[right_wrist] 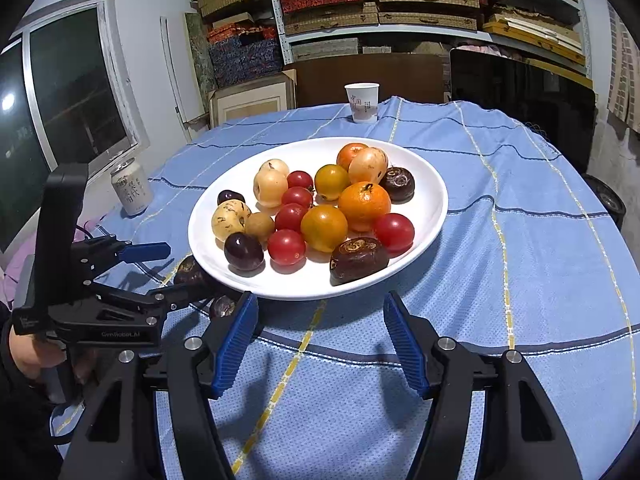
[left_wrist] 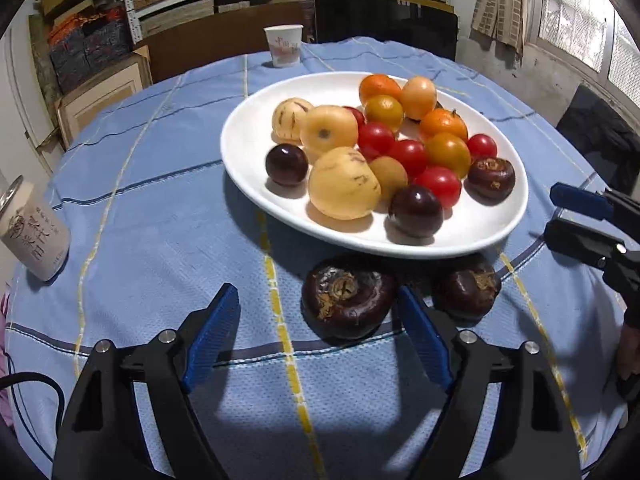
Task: Organize fruits
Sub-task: 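Grasp a dark brown fruit with the left tool while the right tool grasps another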
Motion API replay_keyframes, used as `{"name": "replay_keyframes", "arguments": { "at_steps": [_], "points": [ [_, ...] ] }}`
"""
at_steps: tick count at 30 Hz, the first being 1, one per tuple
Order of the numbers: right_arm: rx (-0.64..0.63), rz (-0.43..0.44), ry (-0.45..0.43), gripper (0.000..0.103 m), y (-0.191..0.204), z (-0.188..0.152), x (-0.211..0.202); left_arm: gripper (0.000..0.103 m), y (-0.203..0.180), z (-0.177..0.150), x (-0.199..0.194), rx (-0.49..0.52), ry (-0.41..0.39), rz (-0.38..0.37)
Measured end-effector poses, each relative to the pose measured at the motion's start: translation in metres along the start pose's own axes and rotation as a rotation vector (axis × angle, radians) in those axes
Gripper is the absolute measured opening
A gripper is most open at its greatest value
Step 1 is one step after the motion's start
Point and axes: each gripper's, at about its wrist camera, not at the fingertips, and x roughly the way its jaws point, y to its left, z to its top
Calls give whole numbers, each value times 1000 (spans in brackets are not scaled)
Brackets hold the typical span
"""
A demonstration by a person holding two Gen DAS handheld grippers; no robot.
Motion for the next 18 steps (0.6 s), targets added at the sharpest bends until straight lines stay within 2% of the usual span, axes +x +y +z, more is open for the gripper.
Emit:
{"name": "replay_keyframes", "arguments": {
  "at_steps": [3, 7, 15, 18],
  "points": [
    [-14, 0, 2, 66, 3, 0, 0, 79, -7, 1, 4, 33, 11, 7],
    [-25, -5, -3, 66, 5, 0, 0, 50, -10, 2, 2, 46, -3, -27],
    [-32, -28, -13, 66, 6, -1, -3, 47, -3, 0, -6, 5, -37, -53],
    [-59, -21, 11, 66, 14, -1, -1, 47, 0, 0, -11, -13, -56, -48]
  ]
}}
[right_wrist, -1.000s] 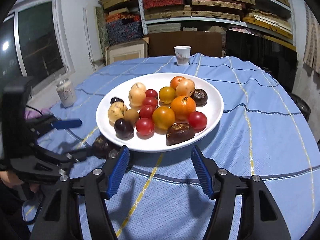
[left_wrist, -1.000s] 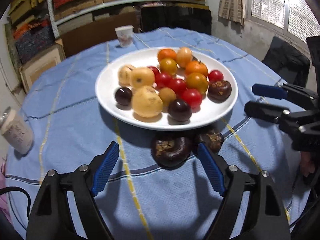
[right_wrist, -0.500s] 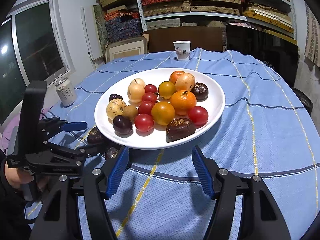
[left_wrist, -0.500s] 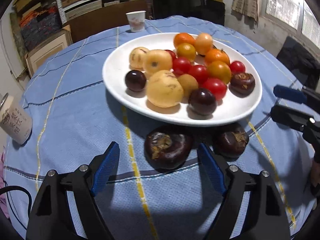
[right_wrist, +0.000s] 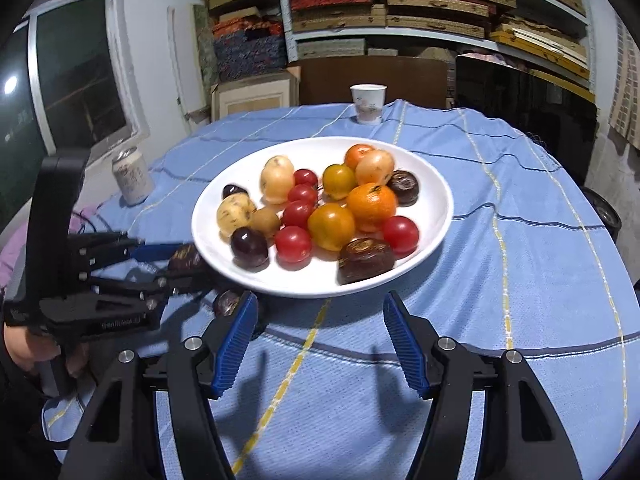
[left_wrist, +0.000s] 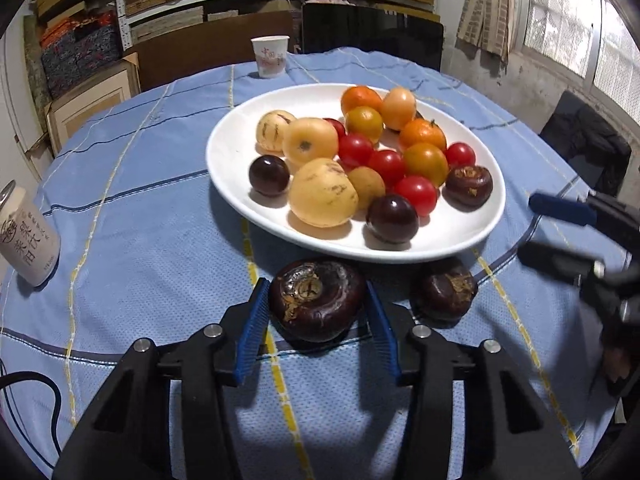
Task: Organize fruits
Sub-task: 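Grasp a dark brown fruit with the left tool while the right tool grasps another, then carry both dark fruits onto the plate and open both tools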
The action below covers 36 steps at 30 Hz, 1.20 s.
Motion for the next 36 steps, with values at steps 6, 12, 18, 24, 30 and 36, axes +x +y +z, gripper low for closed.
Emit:
{"name": "replay_keyframes", "arguments": {
  "at_steps": [6, 12, 18, 24, 30, 36],
  "points": [
    [-100, 50, 75, 66, 37, 1, 14, 47, -1, 1, -3, 5, -11, 11],
    [-107, 48, 155, 51, 51, 4, 39, 47, 0, 1, -4, 6, -10, 8],
    [-103, 44, 186, 43, 58, 6, 52, 47, 2, 1, -1, -2, 1, 4],
    [-91, 52, 189, 43, 56, 6, 53, 47, 1, 0, -1, 0, -1, 7],
    [-78, 46, 180, 43, 52, 4, 47, 47, 0, 0, -3, 0, -4, 7],
    [-65, 43, 170, 43, 45, 1, 38, 47, 1, 0, -3, 0, -1, 3]
  ]
}}
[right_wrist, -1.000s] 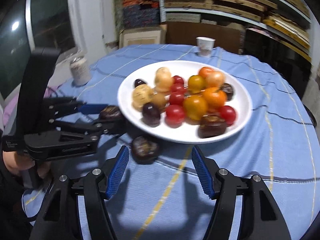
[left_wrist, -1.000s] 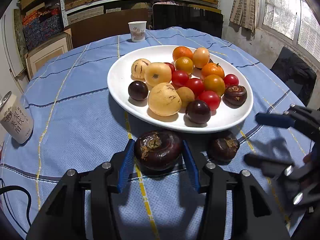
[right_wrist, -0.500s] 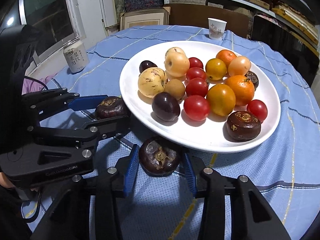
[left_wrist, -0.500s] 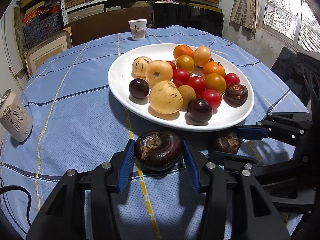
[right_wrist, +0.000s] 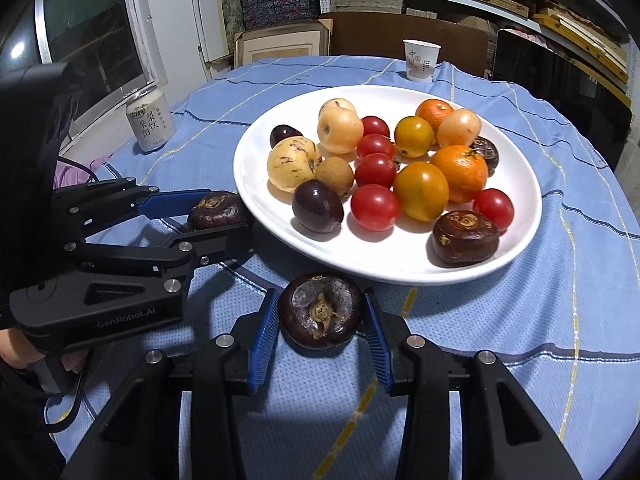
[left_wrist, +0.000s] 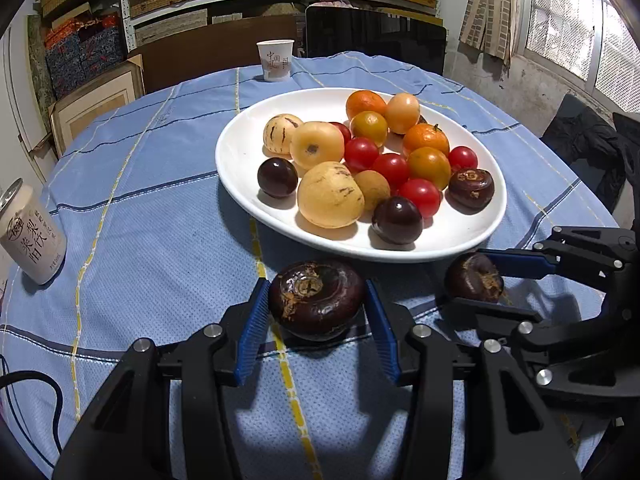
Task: Organize fruits
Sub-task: 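Carry both dark fruits onto the plate and open both tools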
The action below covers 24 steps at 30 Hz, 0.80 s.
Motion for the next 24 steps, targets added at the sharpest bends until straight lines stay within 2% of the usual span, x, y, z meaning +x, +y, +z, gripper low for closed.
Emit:
{"name": "replay_keyframes", "arguments": {
  "at_steps": [8, 14, 18, 21, 24],
  "points": [
    [10, -9, -22, 43, -9, -15, -22, 47, -7, -11, -16, 3, -2, -31],
    [57, -28, -68, 42, -30, -26, -49, 47, -11, -13, -50, -9, -85, -64],
    [61, -47, -122, 42, -39, -16, -65, 47, -13, 13, -60, -2, -115, -61],
    [62, -60, -157, 42, -49, 3, -75, 47, -13, 43, -59, 3, -130, -76],
    [34, -77, -185, 42, -58, 34, -75, 47, -14, 70, -45, 23, -125, -60]
  ]
}}
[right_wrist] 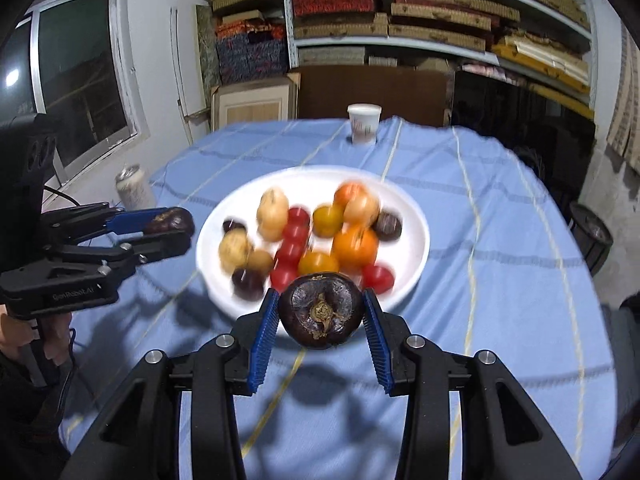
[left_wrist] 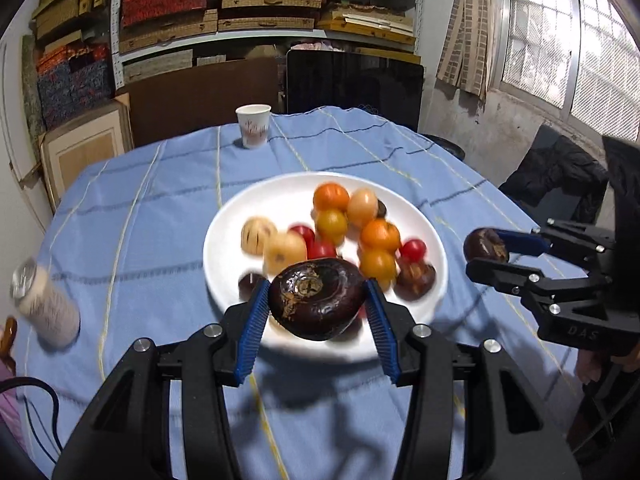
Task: Organize fruits
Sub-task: 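Carry both dark fruits onto the plate and open both tools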
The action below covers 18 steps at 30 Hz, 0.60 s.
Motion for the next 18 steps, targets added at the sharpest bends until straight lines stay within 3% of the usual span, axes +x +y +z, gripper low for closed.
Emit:
{"name": "replay_keyframes", "arguments": {
  "at_steps": [9, 13, 16, 18],
  "points": [
    [-64, 25, 6, 43, -5, 57, 59, 48, 31, 60, 89, -114, 82, 9],
    [-74, 38, 21, 43, -5, 64, 82, 65, 41, 72, 107, -153, 81, 44],
    [-52, 25, 4, 56, -9, 64, 83, 76, 48, 73, 101, -191, 68, 45],
    [-35, 30, -14, 59, -11, 61, 76, 77, 52, 68, 89, -214, 57, 46]
  ]
}}
